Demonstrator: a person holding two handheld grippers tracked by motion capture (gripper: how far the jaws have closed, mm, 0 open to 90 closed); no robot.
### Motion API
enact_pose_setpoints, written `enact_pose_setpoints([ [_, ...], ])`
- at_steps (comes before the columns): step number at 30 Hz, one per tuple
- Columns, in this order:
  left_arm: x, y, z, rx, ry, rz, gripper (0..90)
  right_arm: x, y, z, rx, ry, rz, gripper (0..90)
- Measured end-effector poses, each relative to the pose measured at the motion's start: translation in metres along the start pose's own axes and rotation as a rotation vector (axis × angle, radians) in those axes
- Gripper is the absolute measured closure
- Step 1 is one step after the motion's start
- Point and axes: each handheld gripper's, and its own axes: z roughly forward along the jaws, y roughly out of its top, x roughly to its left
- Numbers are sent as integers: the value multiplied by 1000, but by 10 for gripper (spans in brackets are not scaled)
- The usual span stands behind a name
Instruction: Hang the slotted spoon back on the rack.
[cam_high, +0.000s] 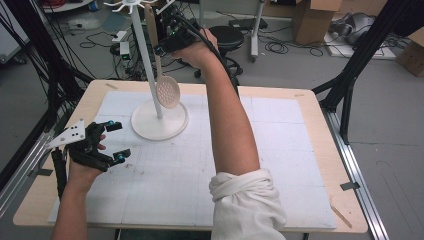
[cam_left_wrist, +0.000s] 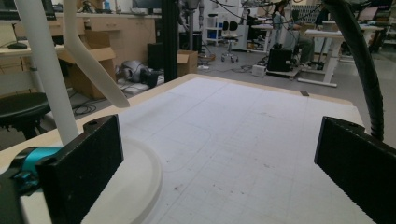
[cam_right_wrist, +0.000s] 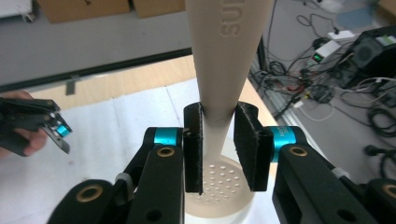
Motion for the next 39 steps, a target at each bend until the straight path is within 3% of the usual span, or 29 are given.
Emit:
enact_pose_setpoints([
  [3, 0, 0, 0, 2, -2, 4, 17, -1, -1, -3, -21, -8, 11, 647],
  [11, -1, 1, 0, 3, 1, 2, 17, 2, -11, -22, -66, -17, 5, 568],
  [23, -2, 0, 4, 25, -3, 7, 17, 9, -65, -71, -157, -9, -10, 477],
  [29, -3, 0, 6, 35, -6, 11, 17, 13, -89, -101, -210, -39, -2, 449],
  [39, -4, -1, 9, 43, -10, 11, 17, 30, -125, -127, -283, -52, 3, 425],
])
